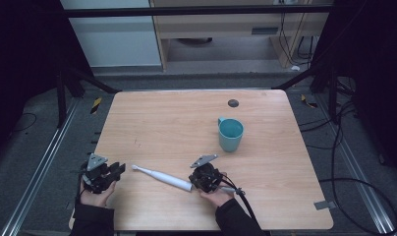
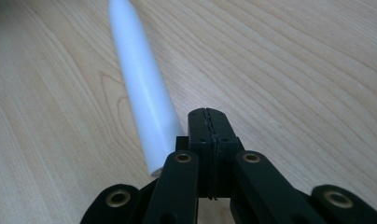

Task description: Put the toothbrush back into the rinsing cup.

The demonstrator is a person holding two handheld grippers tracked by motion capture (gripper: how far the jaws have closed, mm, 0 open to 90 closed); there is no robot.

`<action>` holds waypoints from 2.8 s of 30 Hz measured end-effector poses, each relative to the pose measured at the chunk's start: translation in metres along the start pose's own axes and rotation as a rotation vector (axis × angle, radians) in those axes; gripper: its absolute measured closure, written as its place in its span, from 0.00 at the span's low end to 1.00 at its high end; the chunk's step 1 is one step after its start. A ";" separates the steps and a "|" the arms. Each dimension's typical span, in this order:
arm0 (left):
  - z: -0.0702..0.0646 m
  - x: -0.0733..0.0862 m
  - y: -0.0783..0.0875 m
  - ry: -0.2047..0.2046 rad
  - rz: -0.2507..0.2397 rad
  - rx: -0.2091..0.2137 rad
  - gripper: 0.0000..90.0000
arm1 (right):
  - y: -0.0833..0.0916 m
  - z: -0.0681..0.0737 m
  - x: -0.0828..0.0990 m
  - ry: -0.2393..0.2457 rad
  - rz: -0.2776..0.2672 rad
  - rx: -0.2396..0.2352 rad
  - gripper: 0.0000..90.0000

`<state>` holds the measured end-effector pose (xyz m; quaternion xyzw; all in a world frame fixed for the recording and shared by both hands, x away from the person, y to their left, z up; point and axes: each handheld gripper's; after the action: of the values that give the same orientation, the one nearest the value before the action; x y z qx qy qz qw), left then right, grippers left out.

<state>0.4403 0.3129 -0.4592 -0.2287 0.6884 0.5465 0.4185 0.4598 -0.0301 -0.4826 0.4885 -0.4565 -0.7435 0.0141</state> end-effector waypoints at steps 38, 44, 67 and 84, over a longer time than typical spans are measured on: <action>-0.003 0.000 -0.002 -0.005 0.007 0.009 0.78 | -0.012 0.041 0.010 0.016 -0.009 -0.145 1.00; -0.003 0.000 -0.002 -0.004 0.007 0.008 0.78 | -0.016 0.045 0.010 0.018 -0.009 -0.161 1.00; -0.010 -0.002 -0.001 -0.011 -0.001 0.013 0.75 | 0.033 -0.011 0.000 -0.022 -0.190 0.065 0.72; -0.039 -0.008 -0.005 -0.033 -0.001 0.040 0.65 | 0.109 -0.068 0.039 -0.131 -0.290 0.312 0.47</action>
<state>0.4358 0.2732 -0.4529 -0.2117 0.6921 0.5361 0.4344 0.4432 -0.1568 -0.4417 0.4960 -0.4908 -0.6884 -0.1983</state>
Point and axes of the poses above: each handheld gripper's, and its own axes: y roughly backward along the jaws, x roughly out of its underside, z roughly to its left, and after that the axes turned 3 degrees about -z, right-handed
